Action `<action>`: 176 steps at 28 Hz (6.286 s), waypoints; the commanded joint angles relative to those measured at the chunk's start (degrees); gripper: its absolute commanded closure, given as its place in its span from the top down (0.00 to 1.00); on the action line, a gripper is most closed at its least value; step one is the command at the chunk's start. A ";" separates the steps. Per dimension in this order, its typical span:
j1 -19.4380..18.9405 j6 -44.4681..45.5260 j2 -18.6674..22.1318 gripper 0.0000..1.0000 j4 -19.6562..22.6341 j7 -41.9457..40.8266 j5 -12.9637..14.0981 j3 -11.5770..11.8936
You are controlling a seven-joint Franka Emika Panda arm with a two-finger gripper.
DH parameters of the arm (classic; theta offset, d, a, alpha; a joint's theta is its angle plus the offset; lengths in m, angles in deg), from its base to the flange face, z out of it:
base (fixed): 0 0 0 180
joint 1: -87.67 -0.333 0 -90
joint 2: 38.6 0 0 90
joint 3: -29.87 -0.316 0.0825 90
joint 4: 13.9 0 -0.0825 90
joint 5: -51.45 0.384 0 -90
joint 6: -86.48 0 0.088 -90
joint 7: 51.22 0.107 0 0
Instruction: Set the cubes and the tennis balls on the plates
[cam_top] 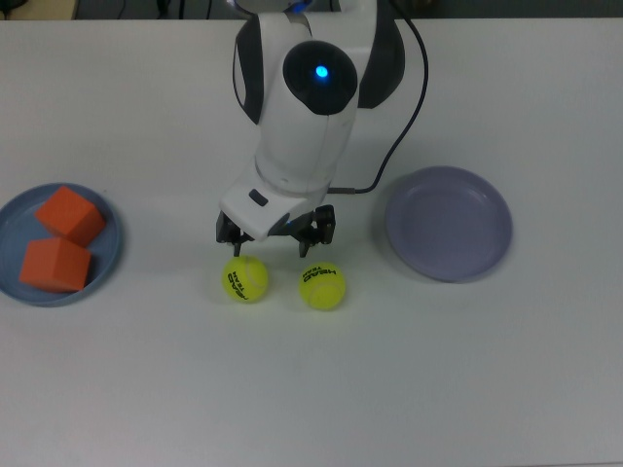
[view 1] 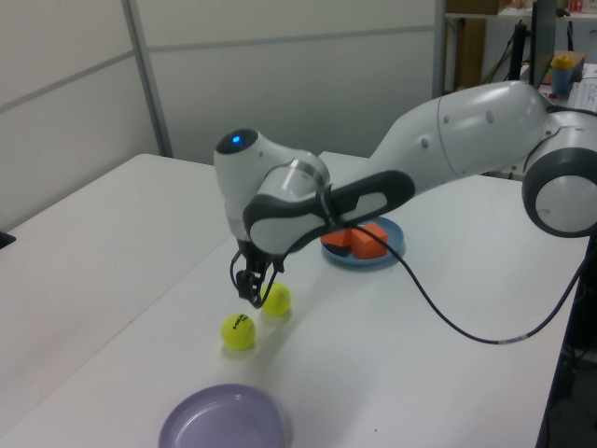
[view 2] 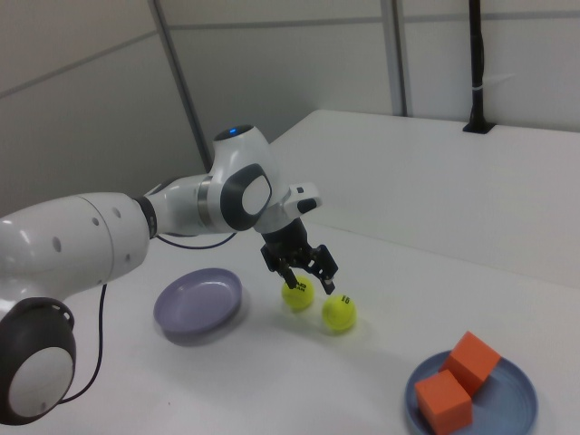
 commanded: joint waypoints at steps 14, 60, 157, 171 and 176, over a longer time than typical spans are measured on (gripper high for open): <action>1.08 -8.16 -4.86 0.46 2.20 2.56 -11.09 0.96; -10.97 4.42 3.14 1.00 -0.69 21.29 -6.43 -8.80; -4.63 20.67 23.36 1.00 0.71 -8.34 11.85 12.12; -3.58 21.29 24.94 1.00 0.71 -7.46 12.02 12.74; -1.12 21.29 24.59 1.00 0.88 -7.54 12.11 12.65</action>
